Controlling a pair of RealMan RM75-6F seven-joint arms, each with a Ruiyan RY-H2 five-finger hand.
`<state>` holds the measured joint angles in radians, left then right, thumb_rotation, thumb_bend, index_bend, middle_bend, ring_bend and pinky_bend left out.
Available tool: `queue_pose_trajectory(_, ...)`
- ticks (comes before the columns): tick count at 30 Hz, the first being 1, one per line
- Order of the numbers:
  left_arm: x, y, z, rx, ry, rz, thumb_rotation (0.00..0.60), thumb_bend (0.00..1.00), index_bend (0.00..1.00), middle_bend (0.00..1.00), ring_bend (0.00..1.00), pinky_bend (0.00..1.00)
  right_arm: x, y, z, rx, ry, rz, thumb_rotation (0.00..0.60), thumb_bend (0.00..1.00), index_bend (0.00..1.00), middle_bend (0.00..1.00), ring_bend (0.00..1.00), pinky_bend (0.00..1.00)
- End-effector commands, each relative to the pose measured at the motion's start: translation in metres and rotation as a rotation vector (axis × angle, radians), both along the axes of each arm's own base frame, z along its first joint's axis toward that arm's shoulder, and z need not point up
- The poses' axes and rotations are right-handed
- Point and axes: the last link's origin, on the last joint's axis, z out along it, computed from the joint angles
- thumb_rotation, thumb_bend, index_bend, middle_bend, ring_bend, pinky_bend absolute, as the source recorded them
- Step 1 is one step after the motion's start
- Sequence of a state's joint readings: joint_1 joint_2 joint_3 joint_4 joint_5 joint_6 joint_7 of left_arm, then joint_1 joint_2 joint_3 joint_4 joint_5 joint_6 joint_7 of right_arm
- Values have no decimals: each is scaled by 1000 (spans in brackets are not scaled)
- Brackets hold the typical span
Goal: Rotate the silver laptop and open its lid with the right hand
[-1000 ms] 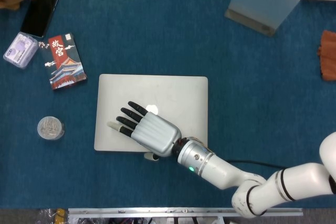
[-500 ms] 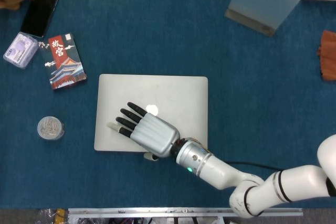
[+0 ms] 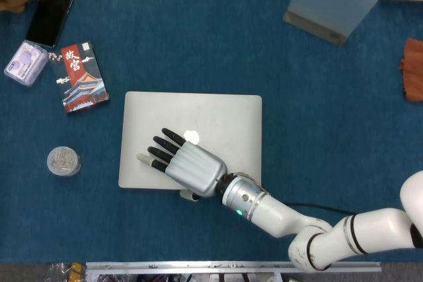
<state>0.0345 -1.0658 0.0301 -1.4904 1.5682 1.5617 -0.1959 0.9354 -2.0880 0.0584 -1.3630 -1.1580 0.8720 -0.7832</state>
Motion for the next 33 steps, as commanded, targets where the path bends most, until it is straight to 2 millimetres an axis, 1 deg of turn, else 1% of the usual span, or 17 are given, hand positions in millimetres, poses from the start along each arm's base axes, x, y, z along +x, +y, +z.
queue_pose_trajectory(1,0,0,0,0,-1,0,600,318,48,67,48,0,-1,0,0,-1,5,3,506,317,0,125,0,32)
queue_pose_trajectory(9,-3,1,0,-2,-3,3,600,318,47,67,47,0,0,-1,0,-7,18,16,508,459,0,118,0,32)
queue_pose_trajectory(16,-3,2,-1,-4,-4,-4,600,318,48,66,47,0,3,-2,3,-19,16,32,507,526,0,113,0,32)
queue_pose_trajectory(22,-5,2,0,0,-7,-1,600,318,48,65,48,0,5,-3,6,-29,14,37,509,533,0,110,0,32)
queue_pose_trajectory(27,-8,5,1,-4,-5,5,600,318,47,66,47,0,11,-9,13,-58,-1,48,509,533,0,109,0,32)
queue_pose_trajectory(33,-12,11,-7,-55,-14,7,600,318,47,66,47,0,15,-15,21,-85,5,64,509,533,0,109,0,32)
